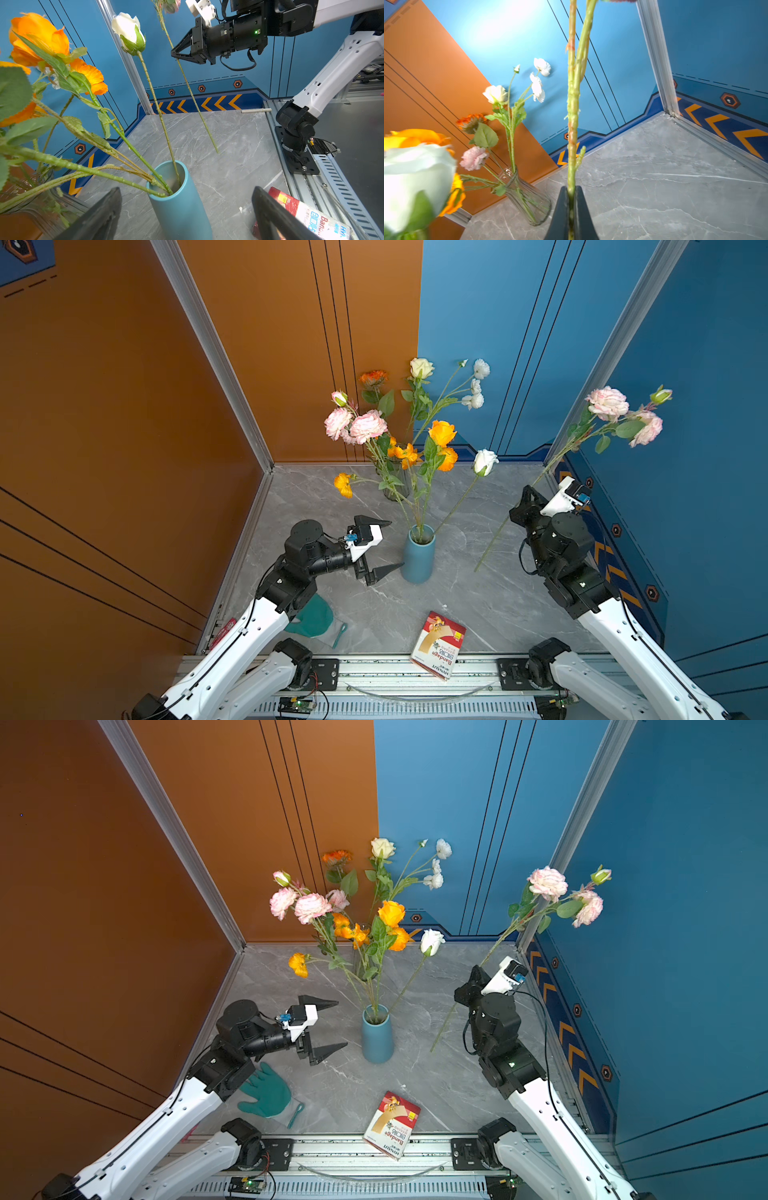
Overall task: Arrange the flowers into the vase
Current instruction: 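Lift the pink rose upright with the right gripper, then carry the pink rose over the teal vase and lower its stem in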
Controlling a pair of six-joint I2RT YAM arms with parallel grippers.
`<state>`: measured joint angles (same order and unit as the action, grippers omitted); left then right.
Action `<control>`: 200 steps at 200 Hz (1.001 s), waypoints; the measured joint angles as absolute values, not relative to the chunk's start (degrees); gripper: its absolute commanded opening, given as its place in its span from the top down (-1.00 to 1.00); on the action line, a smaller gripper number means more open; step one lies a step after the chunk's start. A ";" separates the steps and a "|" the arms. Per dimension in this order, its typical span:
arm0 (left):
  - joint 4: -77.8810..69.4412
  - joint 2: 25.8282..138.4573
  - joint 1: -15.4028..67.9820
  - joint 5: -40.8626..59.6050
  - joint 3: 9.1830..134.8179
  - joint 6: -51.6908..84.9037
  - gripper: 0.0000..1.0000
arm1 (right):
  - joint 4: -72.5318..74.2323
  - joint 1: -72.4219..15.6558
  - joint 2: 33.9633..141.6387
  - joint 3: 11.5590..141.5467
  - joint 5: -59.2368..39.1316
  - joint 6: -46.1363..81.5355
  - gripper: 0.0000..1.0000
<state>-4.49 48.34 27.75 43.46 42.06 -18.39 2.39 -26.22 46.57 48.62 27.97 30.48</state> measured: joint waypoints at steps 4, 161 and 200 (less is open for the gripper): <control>-4.49 48.34 27.75 43.59 42.06 -18.39 -0.96 | 2.66 -27.05 46.46 48.95 28.62 30.09 1.00; -4.51 49.71 27.77 44.45 42.09 -17.91 -0.96 | 35.07 -59.00 61.49 59.64 31.27 2.22 1.00; -4.51 50.15 27.81 44.47 42.09 -17.58 -0.96 | 44.99 -58.98 67.64 58.65 30.68 -4.16 1.00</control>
